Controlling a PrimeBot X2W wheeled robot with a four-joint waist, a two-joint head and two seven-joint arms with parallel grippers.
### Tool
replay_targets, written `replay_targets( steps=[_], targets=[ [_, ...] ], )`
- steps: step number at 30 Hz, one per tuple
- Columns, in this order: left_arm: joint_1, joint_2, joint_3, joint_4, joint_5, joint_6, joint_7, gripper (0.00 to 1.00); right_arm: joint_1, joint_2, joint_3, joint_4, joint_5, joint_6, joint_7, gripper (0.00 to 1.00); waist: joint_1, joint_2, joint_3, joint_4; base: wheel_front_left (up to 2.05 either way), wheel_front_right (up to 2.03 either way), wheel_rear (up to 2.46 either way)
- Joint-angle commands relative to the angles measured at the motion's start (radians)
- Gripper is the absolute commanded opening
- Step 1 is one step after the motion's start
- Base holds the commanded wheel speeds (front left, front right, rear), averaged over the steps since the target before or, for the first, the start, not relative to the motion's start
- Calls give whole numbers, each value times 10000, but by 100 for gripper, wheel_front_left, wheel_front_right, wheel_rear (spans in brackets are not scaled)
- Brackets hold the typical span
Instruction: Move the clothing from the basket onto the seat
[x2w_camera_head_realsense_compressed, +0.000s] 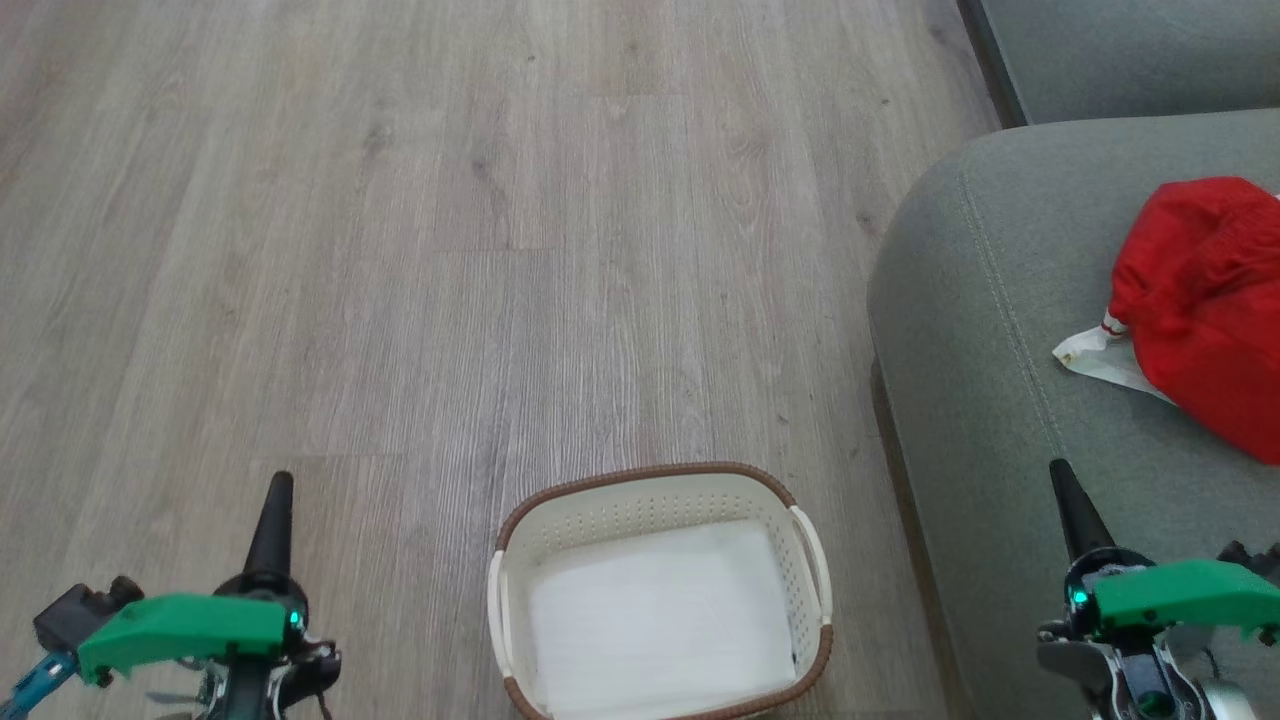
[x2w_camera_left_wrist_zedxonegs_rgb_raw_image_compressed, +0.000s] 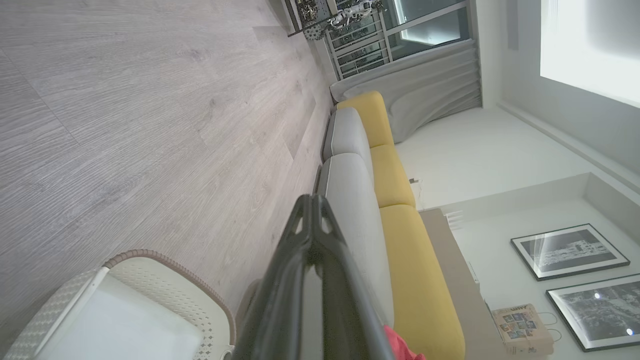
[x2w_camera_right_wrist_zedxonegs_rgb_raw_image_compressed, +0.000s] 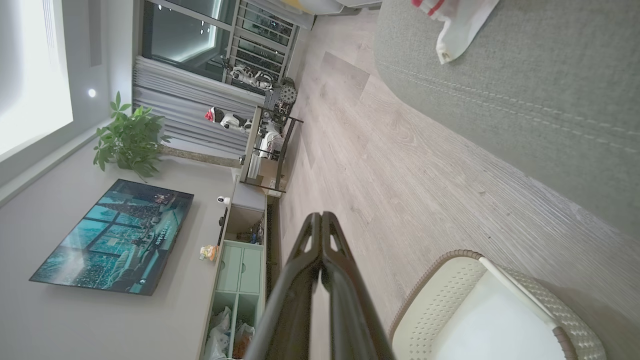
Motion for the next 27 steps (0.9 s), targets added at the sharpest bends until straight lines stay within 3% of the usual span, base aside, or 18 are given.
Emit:
replay_targets(
  steps=[1, 27],
  targets=[
    [-537, 27, 315, -265, -266, -52, 85, 0, -609, 16, 53, -364, 233, -1, 88, 0, -1, -1, 2, -2, 0, 0, 0],
    [-851, -49, 735, -231, -3144, -67, 832, 0, -884, 370, -409, -382, 2629, -2, 843, 0, -1, -1, 34, -62, 0, 0, 0]
  ],
)
